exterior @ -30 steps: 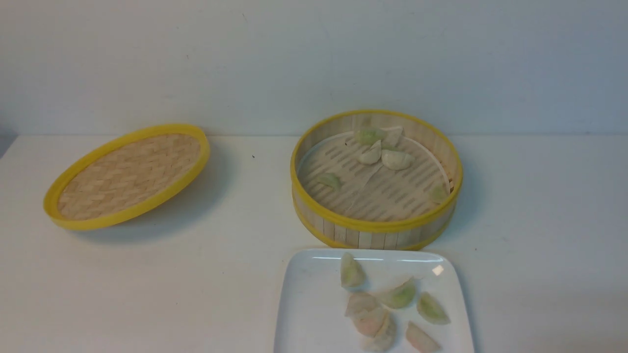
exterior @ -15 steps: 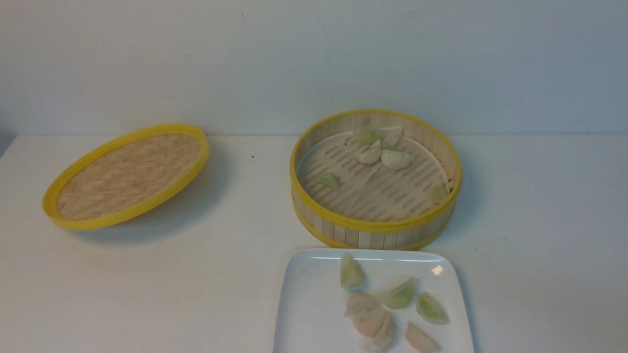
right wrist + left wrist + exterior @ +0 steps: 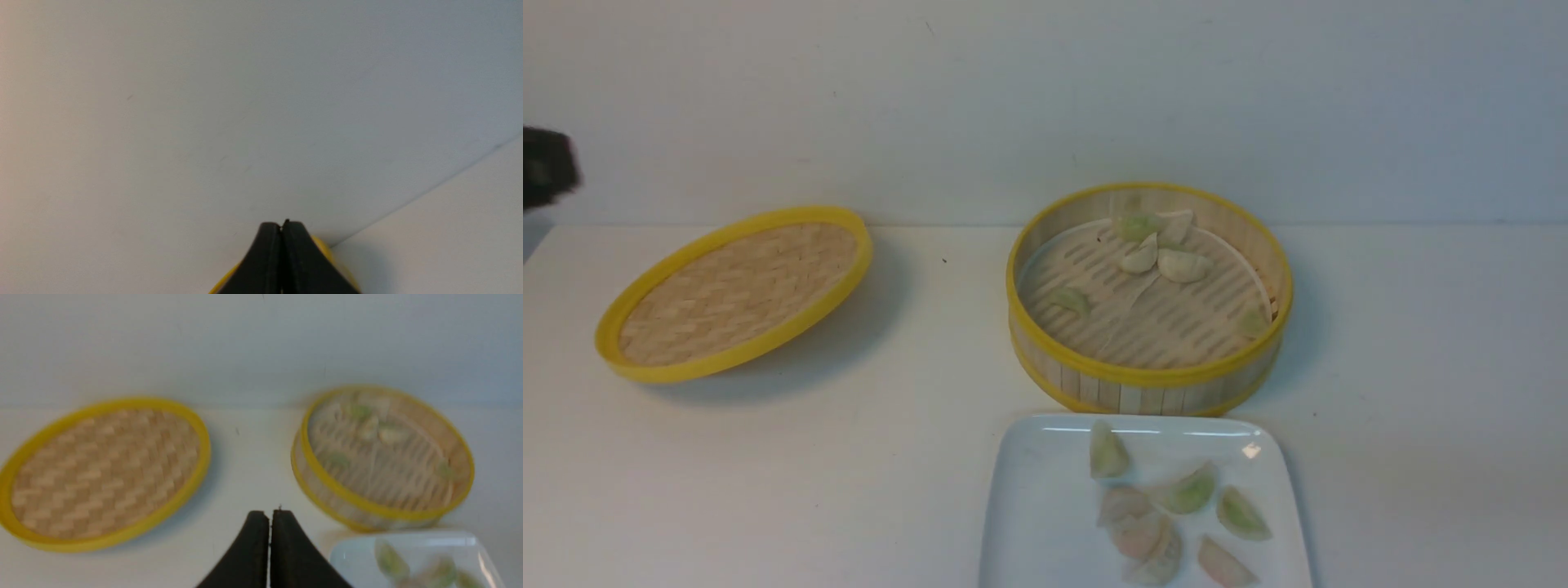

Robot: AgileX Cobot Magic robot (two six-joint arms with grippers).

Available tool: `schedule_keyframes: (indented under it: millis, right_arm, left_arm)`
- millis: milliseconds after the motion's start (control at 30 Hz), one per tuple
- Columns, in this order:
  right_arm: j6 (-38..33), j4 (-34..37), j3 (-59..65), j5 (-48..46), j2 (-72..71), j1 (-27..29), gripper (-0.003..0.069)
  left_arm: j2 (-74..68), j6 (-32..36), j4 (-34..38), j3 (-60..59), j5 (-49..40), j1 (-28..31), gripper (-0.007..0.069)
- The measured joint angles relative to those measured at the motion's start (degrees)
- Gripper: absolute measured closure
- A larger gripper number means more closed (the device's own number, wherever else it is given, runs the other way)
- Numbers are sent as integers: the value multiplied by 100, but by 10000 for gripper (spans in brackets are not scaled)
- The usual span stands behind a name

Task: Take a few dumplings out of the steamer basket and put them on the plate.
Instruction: Use the left arm to grab a dumpling from the steamer

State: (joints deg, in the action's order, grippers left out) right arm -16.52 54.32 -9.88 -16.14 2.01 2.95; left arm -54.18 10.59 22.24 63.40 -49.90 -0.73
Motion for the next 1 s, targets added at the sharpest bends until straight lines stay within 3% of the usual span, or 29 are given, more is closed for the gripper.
schedule_keyframes:
  millis: [33,200,300,467,633,900,1000]
  right_arm:
    - [-10,-17,0,0,0,0,673]
    - [-111,-588,-1445,-1770,1327,0,673]
    - [-211,-1407,-2371,-3198,2676,0,673]
    - [-443,-1871,-3167,-4167,3998,0,673]
    - [-665,-1799,-3363,-4269,4144,0,673]
    - [-695,-1786,-3368,-4335,4100,0,673]
    - [-695,-1771,-3368,-4342,4100,0,673]
  left_arm:
    - [-139,90,36,27,-40,0,631]
    - [-1679,890,405,532,-549,-113,631]
    - [-2729,1141,301,1016,-633,-762,631]
    - [-4045,1140,-156,2085,-1114,-1760,631]
    - [-4974,1140,-572,2986,-1136,-2210,631]
    - [-5995,1553,-686,3918,-744,-2399,625]
    - [-6377,1679,-686,4121,-321,-2456,558]
